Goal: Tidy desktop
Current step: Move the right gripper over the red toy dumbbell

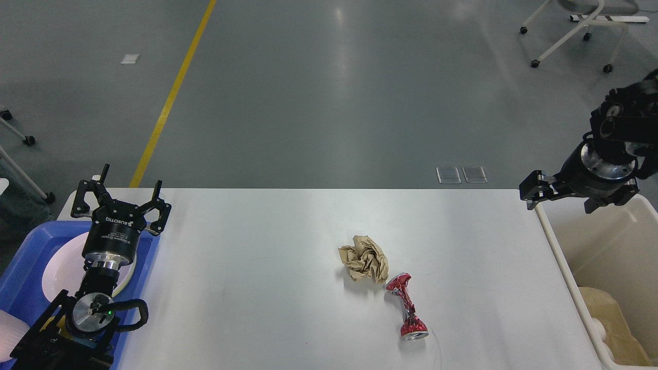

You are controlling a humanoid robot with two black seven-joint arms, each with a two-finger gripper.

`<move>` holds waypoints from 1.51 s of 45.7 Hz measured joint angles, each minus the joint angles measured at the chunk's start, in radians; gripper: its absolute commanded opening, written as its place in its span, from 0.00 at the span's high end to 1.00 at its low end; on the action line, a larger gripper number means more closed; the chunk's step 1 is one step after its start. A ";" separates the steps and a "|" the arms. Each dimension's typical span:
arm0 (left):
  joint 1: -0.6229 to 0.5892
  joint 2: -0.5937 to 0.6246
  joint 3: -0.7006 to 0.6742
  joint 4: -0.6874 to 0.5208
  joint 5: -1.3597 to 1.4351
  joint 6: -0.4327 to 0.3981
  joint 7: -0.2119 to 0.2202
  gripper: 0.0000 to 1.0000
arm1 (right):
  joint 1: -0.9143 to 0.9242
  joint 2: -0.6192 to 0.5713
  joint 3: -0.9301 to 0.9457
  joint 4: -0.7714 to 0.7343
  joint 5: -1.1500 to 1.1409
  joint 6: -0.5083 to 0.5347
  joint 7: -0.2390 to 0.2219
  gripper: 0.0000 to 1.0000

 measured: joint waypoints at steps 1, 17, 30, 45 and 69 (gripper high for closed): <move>0.000 0.000 0.000 0.000 0.000 0.000 0.000 0.04 | 0.031 0.019 -0.013 0.022 0.016 0.006 0.000 0.00; 0.000 0.000 0.000 0.000 0.000 0.000 0.000 0.04 | 0.424 0.196 -0.075 0.365 0.228 0.034 0.019 0.00; 0.000 0.000 0.000 0.000 0.000 0.001 0.000 0.04 | 0.550 0.302 -0.084 0.449 0.307 -0.007 0.141 0.00; 0.000 0.000 0.000 0.000 0.000 0.001 -0.001 0.04 | 0.502 0.309 -0.086 0.442 0.304 -0.006 0.141 0.00; 0.000 0.000 0.000 0.000 -0.001 0.001 0.000 0.04 | 0.200 0.334 -0.037 0.421 0.288 -0.276 0.136 0.06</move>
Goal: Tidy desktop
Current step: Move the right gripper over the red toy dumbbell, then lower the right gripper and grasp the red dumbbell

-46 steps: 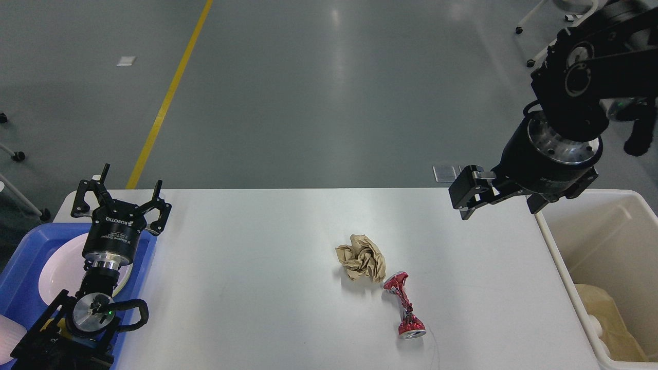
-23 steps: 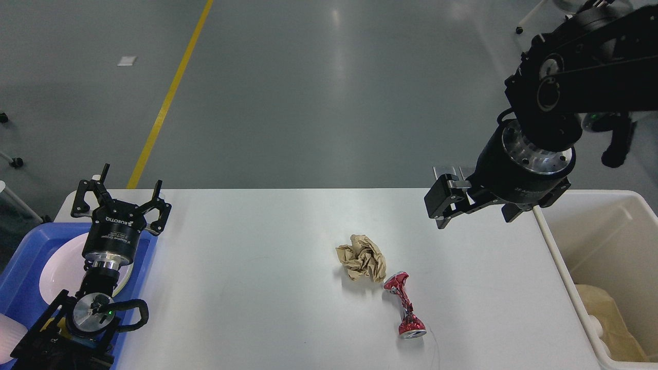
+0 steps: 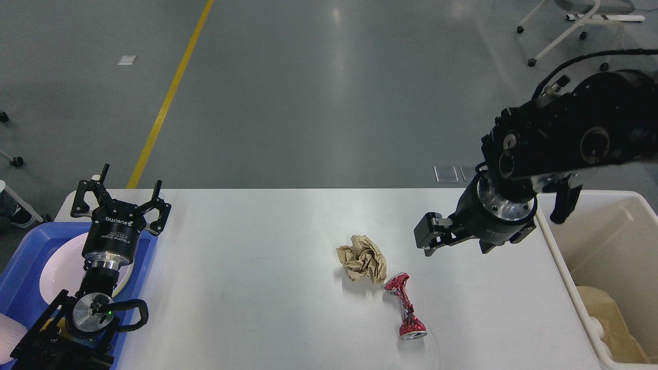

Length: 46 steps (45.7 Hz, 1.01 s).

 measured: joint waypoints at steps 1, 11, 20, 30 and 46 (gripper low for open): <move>0.000 0.000 0.000 0.000 0.000 0.000 0.000 0.04 | -0.032 0.010 0.001 -0.007 -0.002 -0.028 0.000 0.06; 0.000 0.000 0.000 0.000 0.000 0.000 0.000 0.04 | -0.305 0.092 0.005 -0.130 -0.042 -0.174 0.000 0.05; 0.000 0.000 0.000 0.000 0.000 0.000 -0.001 0.04 | -0.471 0.159 0.007 -0.267 -0.044 -0.197 0.001 0.05; 0.000 0.000 0.000 0.000 0.000 0.000 -0.001 0.04 | -0.563 0.187 0.036 -0.363 -0.041 -0.198 0.001 0.05; 0.000 0.000 0.000 0.000 0.001 0.000 0.000 0.04 | -0.735 0.215 0.051 -0.522 -0.045 -0.236 0.000 0.05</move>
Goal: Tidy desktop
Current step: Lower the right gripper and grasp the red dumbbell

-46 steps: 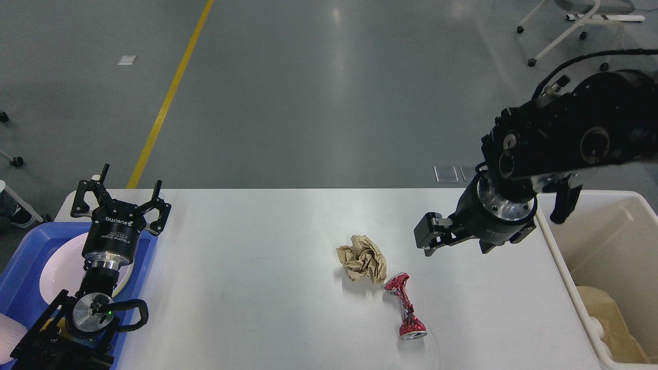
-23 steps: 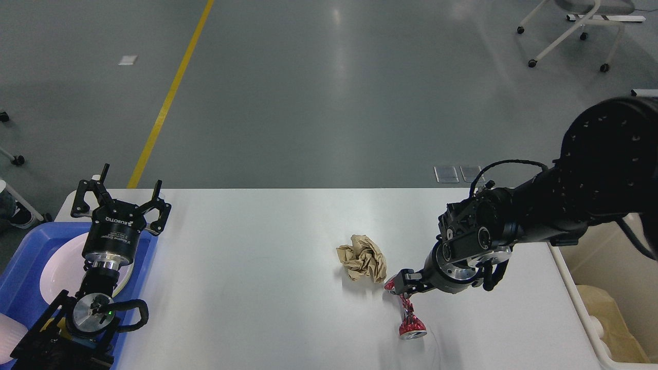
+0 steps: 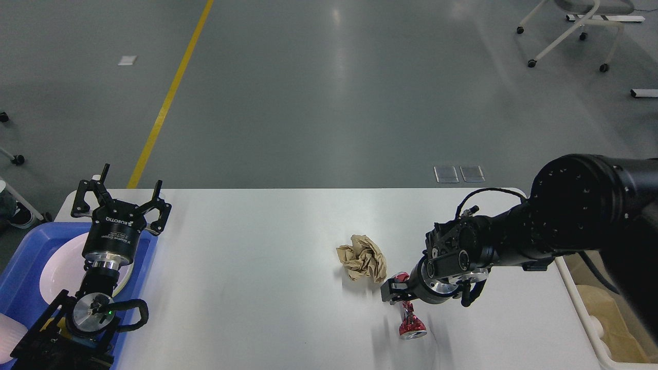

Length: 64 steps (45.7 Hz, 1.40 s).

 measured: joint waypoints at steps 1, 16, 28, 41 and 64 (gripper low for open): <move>0.000 0.000 0.000 0.000 0.000 0.000 0.000 0.04 | -0.009 0.001 0.000 -0.004 0.000 -0.011 0.000 0.05; 0.000 0.000 0.000 0.000 0.000 0.000 -0.001 0.04 | -0.078 0.017 0.000 -0.030 -0.004 -0.098 0.001 0.10; 0.000 0.000 0.000 0.000 0.000 0.000 -0.001 0.04 | -0.111 0.025 0.008 -0.051 -0.047 -0.112 0.001 0.55; 0.000 0.000 0.000 0.000 0.000 0.000 -0.001 0.04 | -0.120 0.027 0.009 -0.052 -0.029 -0.112 0.000 0.96; 0.000 0.000 0.000 0.000 0.000 0.000 -0.001 0.04 | -0.121 0.028 0.012 -0.050 -0.024 -0.107 0.000 1.00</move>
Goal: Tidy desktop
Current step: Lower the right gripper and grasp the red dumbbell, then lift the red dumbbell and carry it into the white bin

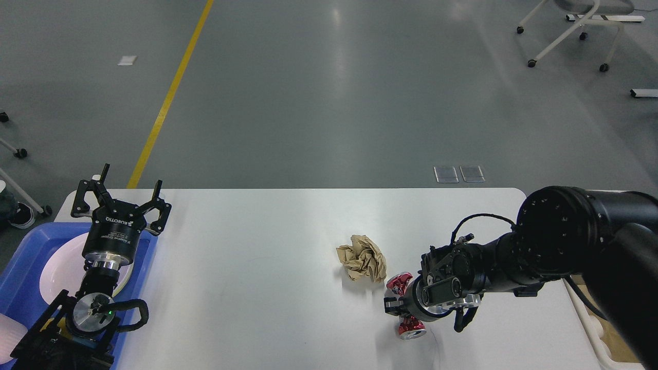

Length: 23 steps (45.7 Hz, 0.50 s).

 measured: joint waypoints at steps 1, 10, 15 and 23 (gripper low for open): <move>0.000 0.000 0.000 0.000 0.000 0.000 0.000 0.04 | 0.000 0.000 0.000 0.000 0.000 0.002 0.000 1.00; 0.000 0.000 0.000 0.000 0.000 0.000 0.000 0.04 | 0.019 -0.006 0.002 0.018 0.032 0.010 0.002 1.00; 0.000 0.000 0.000 0.000 0.000 0.000 0.000 0.04 | 0.066 -0.029 -0.001 0.066 0.062 0.037 0.003 1.00; 0.000 0.000 0.000 0.000 0.000 0.000 0.000 0.04 | 0.195 -0.119 -0.004 0.198 0.080 0.080 0.003 1.00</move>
